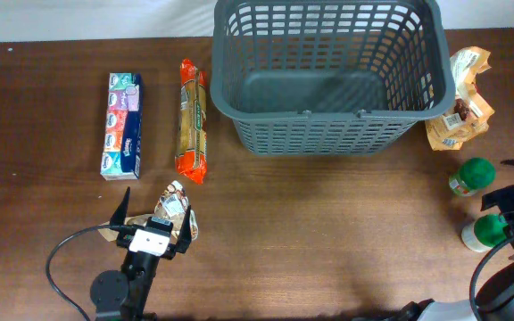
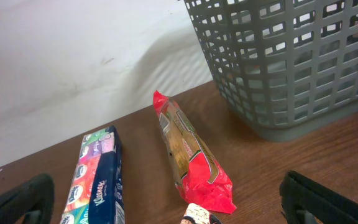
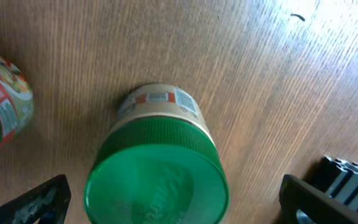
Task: Pack container
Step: 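Close the right gripper on the jar and lift it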
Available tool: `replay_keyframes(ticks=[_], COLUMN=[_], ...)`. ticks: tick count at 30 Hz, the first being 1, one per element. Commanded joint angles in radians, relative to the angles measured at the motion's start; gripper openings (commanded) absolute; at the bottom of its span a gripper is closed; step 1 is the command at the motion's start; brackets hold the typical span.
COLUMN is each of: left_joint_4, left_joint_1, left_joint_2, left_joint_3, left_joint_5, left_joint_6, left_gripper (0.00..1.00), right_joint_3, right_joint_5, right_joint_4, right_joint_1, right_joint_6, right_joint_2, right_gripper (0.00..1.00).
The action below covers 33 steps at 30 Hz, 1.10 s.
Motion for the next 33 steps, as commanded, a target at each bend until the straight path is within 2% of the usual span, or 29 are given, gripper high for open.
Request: replay_keyframes(ticks=[1, 10, 18, 33], left_joint_4=[-0.005, -0.005, -0.005, -0.005], left_joint_1=[-0.004, -0.004, -0.004, -0.004], left_joint_2=[-0.008, -0.008, -0.008, -0.008], left_joint_3=[-0.005, -0.005, -0.005, -0.005], left_joint_5=[0.004, 0.004, 0.003, 0.004], left_joint_6=[0.011, 0.012, 0.012, 0.012], left_gripper=[0.99, 0.99, 0.99, 0.99], right_joint_3=[-0.023, -0.113, -0.125, -0.129], right_joint_5=[-0.029, -0.046, -0.042, -0.042], right_joint_4=[0.011, 0.087, 0.121, 0.187], right_joint_1=[-0.005, -0.005, -0.005, -0.005], right_joint_6=[-0.009, -0.009, -0.01, -0.036], right_joint_2=[0.003, 0.003, 0.007, 0.128], right_gripper=[0.99, 0.99, 0.99, 0.99])
